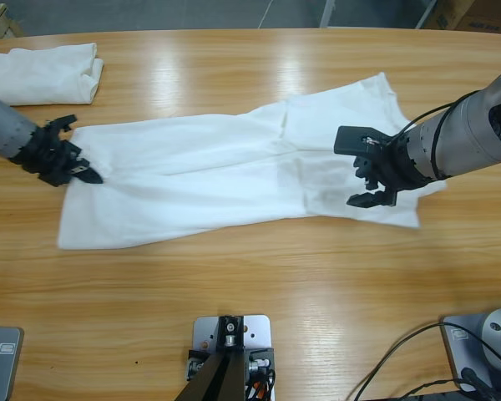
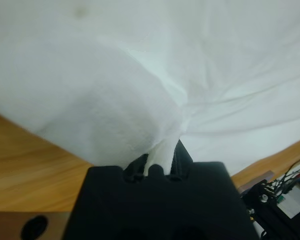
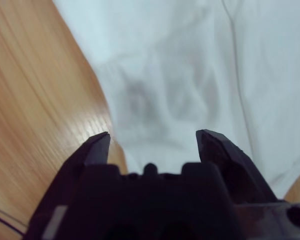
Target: Fold clothes
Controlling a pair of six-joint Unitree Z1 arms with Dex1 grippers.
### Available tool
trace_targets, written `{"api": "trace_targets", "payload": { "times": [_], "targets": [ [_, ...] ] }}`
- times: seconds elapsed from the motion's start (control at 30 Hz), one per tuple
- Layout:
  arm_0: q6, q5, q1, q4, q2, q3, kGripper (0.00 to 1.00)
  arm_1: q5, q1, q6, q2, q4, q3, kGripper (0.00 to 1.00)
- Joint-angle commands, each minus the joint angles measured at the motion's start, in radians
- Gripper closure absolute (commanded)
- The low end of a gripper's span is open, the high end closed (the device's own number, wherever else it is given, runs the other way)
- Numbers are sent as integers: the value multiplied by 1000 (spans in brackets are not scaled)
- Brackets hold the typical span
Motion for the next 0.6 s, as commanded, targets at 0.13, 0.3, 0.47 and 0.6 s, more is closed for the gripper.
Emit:
{"api": "trace_targets", "payload": {
  "times": [0.13,0.3,0.47,0.6],
  "targets": [
    [175,97,265,148,-14,-19,1000,-11,7,13,14,-1,29,299],
    [198,118,257,205,-27,-60,1000,-25,6,27,15,-1,29,299],
    [146,99,56,361,-111,-250,1000,-41,6,71,19,0,23,299],
    [31,77,-136,437,-93,-424,1000,-57,5,105,42,0,9,294]
  ]
}}
